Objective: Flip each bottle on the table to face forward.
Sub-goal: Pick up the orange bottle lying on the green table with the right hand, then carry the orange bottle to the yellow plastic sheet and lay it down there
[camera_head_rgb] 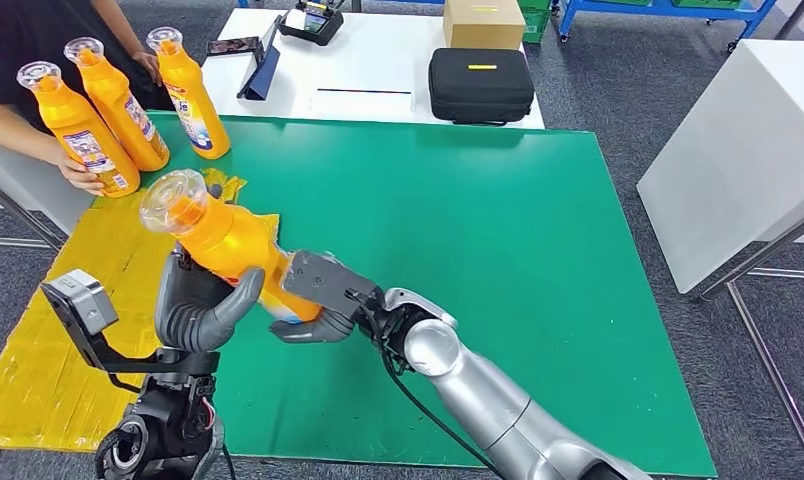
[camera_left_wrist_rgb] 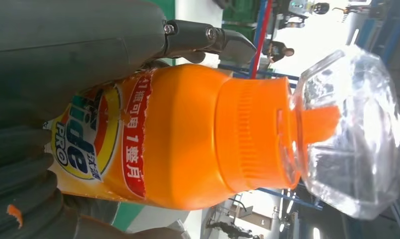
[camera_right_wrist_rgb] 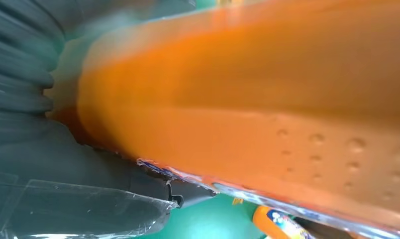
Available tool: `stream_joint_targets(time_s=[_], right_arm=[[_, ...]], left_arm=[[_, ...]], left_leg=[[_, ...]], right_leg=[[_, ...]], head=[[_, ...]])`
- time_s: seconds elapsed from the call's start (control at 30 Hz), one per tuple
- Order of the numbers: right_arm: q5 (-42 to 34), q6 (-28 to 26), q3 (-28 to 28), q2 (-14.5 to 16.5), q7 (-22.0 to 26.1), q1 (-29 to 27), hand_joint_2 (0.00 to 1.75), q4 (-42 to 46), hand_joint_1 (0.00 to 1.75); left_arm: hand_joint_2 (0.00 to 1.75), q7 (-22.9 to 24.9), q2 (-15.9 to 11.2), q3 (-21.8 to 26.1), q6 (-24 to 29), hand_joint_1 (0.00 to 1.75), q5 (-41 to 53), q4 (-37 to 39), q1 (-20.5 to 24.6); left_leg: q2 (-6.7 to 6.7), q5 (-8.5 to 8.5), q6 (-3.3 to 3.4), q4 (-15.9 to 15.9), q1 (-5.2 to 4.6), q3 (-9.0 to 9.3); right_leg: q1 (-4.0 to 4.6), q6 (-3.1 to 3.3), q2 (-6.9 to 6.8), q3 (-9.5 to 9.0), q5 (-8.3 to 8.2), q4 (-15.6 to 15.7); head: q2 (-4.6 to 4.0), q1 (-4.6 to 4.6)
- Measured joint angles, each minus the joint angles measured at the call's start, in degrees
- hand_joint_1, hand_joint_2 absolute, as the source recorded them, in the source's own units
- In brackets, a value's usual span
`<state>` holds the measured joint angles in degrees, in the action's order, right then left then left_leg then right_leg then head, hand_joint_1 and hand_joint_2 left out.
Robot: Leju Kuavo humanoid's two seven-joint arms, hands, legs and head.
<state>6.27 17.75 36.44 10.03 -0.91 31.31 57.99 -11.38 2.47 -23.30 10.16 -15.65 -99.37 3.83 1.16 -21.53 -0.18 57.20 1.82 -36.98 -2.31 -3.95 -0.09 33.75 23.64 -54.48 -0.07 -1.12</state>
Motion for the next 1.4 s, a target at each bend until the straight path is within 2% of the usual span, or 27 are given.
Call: stream_joint_targets(time_s=[0.17, 0.23, 0.33, 0.4, 0.47, 0.5, 0.97, 1.03, 1.1, 1.17, 1.4], right_arm=[[0.7, -0.3, 0.7, 0.6, -0.4, 1.0, 1.75, -0.9, 1.75], [1.0, -0.4, 0.9, 0.8, -0.4, 1.1, 1.75, -1.3, 1.75], [1.6, -0.8, 1.3, 0.9, -0.4, 1.2, 1.75, -1.9, 1.75], [1.8, -1.0, 1.6, 0.9, -0.3, 1.3, 1.75, -2.3, 1.75], [2.0, -1.2, 1.7, 0.9, -0.2, 1.4, 1.75, -2.7, 1.75], [2.0, -1.4, 1.7, 0.9, -0.1, 1.4, 1.75, -2.9, 1.75], [2.9, -2.2, 1.7, 0.8, 0.0, 1.4, 1.75, -3.3, 1.75], [2.9, -2.2, 1.7, 0.8, 0.0, 1.4, 1.75, -3.3, 0.93], [3.2, -2.7, 1.7, 0.8, 0.0, 1.4, 0.87, -3.3, 0.06], [4.2, -4.0, 1.7, 0.8, -0.2, 1.2, 0.00, -3.3, 0.00], [10.3, -10.1, 1.7, 0.2, -2.7, 0.8, 0.00, -2.8, 0.00]], left_arm=[[1.75, 1.0, 0.0, -0.3, -0.2, 0.00, 0.2, 0.5, 1.2], [1.75, 1.2, 0.0, -0.5, -0.2, 0.09, 0.3, 0.7, 1.5], [1.75, 1.5, 0.0, -0.8, -0.4, 0.48, 0.3, 1.0, 1.8], [1.75, 2.0, 0.0, -0.9, -0.8, 1.14, 0.2, 1.2, 2.0], [1.75, 2.7, -0.1, -0.9, -1.5, 1.70, 0.1, 1.6, 2.2], [1.75, 3.1, -0.1, -0.9, -1.9, 1.75, 0.1, 1.8, 2.4], [1.75, 6.3, -0.5, -1.0, -4.0, 1.75, 2.7, 3.6, 4.6], [1.75, 6.3, -0.5, -1.0, -4.1, 1.75, 2.7, 3.7, 4.6], [1.75, 6.3, -0.6, -1.0, -4.2, 1.75, 2.9, 3.7, 4.6], [1.75, 6.5, -0.6, -0.9, -4.6, 1.75, 3.2, 3.7, 4.6], [1.75, 7.2, -0.5, 0.6, -4.3, 1.75, 7.9, 3.0, 3.3]], left_leg=[[-0.01, 0.01, -0.01, 0.0, 0.00, 0.00], [-0.01, 0.01, -0.01, 0.0, 0.00, 0.00], [-0.01, 0.01, -0.01, 0.0, 0.00, -0.01], [-0.02, 0.01, -0.01, 0.0, 0.00, -0.03], [-0.02, 0.01, -0.01, 0.0, 0.00, -0.03], [-0.02, 0.01, -0.01, 0.0, 0.00, -0.03], [-0.02, 0.03, -0.02, 0.0, 0.00, -0.04], [-0.02, 0.03, -0.02, 0.0, 0.00, -0.04], [-0.02, 0.03, -0.02, 0.0, 0.00, -0.04], [-0.03, 0.03, -0.02, 0.0, 0.00, -0.04], [-0.04, 0.04, -0.03, 0.0, 0.00, -0.04]], right_leg=[[0.00, 0.00, -0.01, -0.01, 0.00, 0.0], [0.00, 0.00, -0.01, -0.01, 0.00, 0.0], [0.00, 0.00, -0.01, 0.00, 0.00, 0.0], [0.00, 0.00, -0.01, 0.01, 0.00, 0.0], [0.00, 0.00, -0.01, 0.01, 0.00, 0.0], [0.00, 0.00, -0.01, 0.02, 0.00, 0.0], [0.00, 0.00, -0.01, 0.02, 0.00, 0.0], [0.00, 0.00, -0.01, 0.02, 0.00, 0.0], [0.00, 0.00, -0.01, 0.01, 0.00, 0.0], [0.00, 0.00, -0.02, 0.01, 0.00, 0.0], [0.00, 0.00, -0.03, 0.02, 0.00, 0.0]], head=[[0.00, -0.01], [0.00, -0.01], [0.00, -0.01], [0.00, -0.01], [0.00, -0.01], [0.00, -0.01], [0.00, 0.00], [0.00, 0.01], [0.00, 0.01], [0.00, 0.01], [0.00, 0.01]])
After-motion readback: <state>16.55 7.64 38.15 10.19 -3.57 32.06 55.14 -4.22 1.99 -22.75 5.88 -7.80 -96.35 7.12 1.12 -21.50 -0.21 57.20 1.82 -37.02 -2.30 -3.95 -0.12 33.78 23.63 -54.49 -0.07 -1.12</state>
